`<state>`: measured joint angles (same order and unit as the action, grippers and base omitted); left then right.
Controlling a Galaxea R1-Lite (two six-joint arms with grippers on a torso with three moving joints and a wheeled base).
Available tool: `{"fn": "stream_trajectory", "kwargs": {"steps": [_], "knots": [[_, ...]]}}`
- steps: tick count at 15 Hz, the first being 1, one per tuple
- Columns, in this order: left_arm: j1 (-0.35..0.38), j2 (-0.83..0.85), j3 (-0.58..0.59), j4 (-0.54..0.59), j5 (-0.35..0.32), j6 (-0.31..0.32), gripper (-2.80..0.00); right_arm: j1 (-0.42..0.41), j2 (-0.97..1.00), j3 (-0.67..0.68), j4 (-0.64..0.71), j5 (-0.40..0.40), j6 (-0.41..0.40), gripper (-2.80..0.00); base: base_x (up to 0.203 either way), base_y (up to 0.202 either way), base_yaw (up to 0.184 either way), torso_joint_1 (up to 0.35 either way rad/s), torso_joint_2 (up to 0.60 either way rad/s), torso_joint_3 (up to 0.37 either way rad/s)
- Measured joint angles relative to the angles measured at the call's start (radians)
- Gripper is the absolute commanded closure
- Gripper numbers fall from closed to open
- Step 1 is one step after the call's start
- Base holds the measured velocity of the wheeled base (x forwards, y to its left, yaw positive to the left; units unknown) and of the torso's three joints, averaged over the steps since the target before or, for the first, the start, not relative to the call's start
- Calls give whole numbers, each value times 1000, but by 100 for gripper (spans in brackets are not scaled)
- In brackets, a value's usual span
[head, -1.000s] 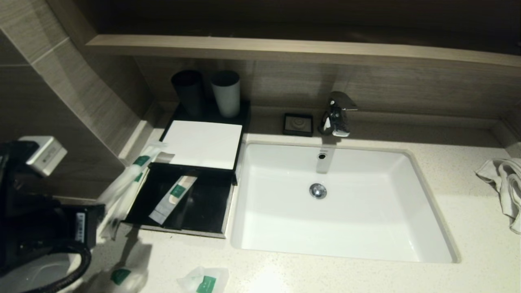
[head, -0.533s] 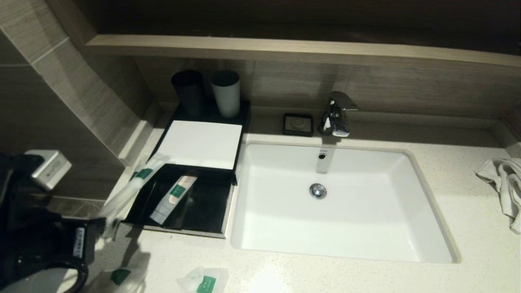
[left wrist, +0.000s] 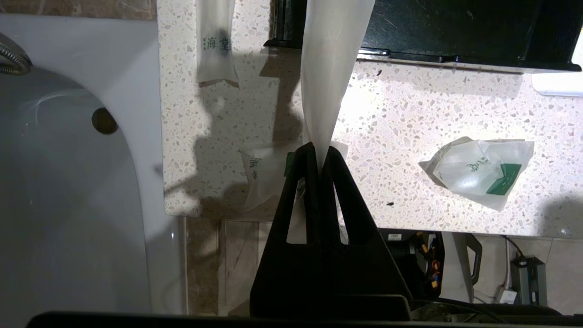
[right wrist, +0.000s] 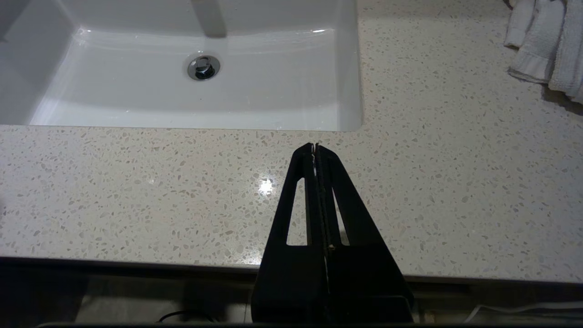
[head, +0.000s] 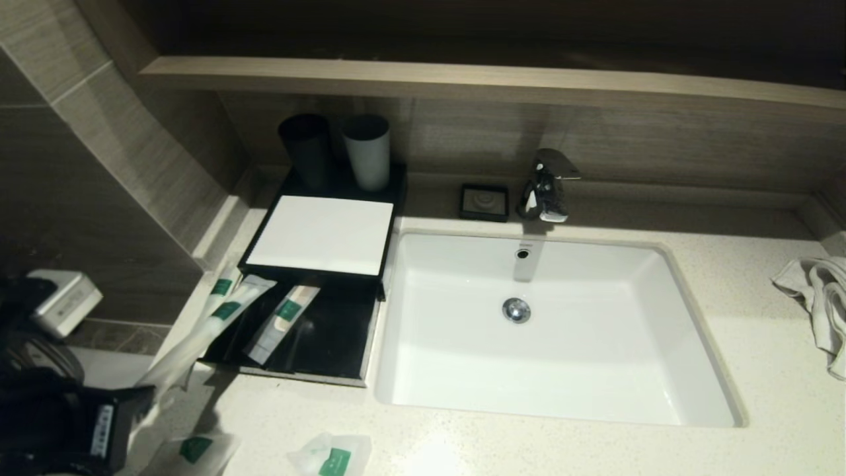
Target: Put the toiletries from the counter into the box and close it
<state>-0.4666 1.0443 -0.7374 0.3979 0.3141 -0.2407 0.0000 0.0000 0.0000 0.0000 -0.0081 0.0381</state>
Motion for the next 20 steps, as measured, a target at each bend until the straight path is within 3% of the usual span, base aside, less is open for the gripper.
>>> {"fn": "stream_trajectory", "kwargs": {"steps": [8,12,20], "knots": [[0,16,22,6,-3,-17,0,0,0,0,0,0,0,0,0,0,0,0,0,0],[0,71,8,-10,-8,-56,0,0,0,0,0,0,0,0,0,0,0,0,0,0],[0,227,-23,-138,-18,-69,0,0,0,0,0,0,0,0,0,0,0,0,0,0]]}}
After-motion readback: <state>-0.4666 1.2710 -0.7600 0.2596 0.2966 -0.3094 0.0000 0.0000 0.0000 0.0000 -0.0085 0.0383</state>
